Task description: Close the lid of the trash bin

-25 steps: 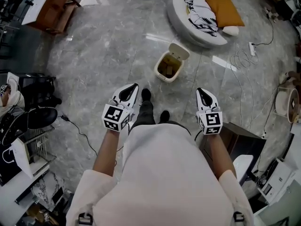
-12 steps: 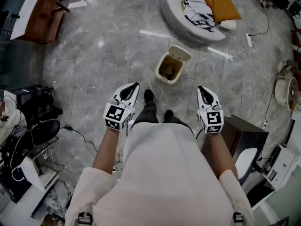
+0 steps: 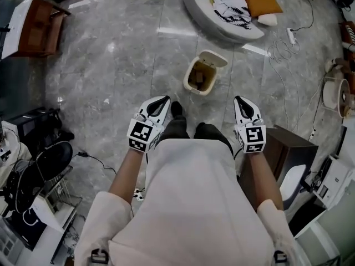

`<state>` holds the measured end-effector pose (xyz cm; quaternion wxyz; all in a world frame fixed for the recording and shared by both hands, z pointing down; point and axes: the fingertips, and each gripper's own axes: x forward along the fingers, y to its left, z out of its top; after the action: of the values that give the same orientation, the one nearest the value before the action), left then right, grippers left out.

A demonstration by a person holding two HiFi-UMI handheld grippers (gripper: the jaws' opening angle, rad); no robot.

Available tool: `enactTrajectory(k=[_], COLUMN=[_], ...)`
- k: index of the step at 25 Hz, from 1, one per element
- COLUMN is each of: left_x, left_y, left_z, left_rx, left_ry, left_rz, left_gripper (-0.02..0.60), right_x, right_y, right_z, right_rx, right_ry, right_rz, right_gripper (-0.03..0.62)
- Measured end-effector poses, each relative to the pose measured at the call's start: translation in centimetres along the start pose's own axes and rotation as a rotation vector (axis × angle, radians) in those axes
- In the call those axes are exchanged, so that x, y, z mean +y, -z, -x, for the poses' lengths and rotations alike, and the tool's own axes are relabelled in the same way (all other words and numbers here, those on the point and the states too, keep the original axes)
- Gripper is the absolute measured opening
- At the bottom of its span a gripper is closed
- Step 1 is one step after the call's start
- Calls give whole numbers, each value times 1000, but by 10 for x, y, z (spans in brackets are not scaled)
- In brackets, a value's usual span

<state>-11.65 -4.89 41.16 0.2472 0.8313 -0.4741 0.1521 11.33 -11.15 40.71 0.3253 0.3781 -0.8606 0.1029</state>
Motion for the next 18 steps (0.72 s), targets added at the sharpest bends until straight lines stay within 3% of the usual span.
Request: enactTrajectory(k=[10, 18], left_x=[9, 12], left_y=[11, 7], left_z=[-24, -50], left_rx=[29, 22], left_ry=[14, -52], left_rz=[44, 89], left_gripper=[18, 18], right_x=[-10, -35], right_y=[4, 14], right_z=[-28, -56], right_rx=[48, 81], right_ry=[-17, -93], right_rz=[-5, 28], right_gripper=[31, 32])
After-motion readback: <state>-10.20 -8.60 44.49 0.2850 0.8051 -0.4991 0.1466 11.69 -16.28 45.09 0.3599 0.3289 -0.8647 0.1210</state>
